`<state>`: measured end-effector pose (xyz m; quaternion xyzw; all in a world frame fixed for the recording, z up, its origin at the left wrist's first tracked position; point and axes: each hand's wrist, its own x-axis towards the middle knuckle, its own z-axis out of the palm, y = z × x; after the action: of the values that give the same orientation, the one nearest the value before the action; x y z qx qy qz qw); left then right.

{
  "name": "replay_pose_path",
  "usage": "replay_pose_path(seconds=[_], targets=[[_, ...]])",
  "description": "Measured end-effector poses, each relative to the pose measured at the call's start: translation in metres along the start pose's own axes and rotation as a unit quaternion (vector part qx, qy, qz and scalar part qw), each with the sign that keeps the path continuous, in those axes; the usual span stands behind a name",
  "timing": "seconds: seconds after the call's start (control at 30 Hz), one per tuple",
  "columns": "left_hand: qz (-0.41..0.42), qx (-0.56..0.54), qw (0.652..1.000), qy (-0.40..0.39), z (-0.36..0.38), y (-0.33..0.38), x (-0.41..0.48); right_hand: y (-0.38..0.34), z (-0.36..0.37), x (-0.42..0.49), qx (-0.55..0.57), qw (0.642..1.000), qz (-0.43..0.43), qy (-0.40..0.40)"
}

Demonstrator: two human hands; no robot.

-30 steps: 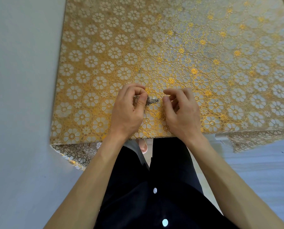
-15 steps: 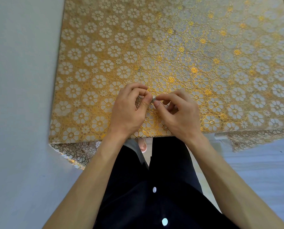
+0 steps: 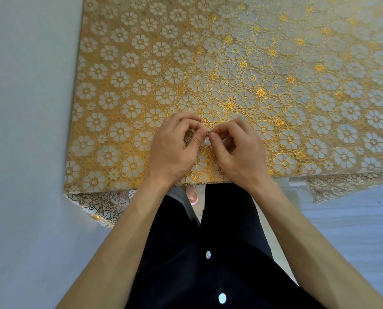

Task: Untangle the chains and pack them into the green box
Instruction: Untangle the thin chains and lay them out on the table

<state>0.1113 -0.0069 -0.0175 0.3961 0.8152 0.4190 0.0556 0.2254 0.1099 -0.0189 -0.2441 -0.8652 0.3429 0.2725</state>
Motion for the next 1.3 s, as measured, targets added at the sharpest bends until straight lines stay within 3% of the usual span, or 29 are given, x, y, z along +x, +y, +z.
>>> replay_pose_path(seconds=[1.3], targets=[[-0.012,0.003,1.0,0.007,-0.0026,0.0053,-0.0011,0.0017,0.0005,-0.0013,0.005,0.999,0.038,0.016]])
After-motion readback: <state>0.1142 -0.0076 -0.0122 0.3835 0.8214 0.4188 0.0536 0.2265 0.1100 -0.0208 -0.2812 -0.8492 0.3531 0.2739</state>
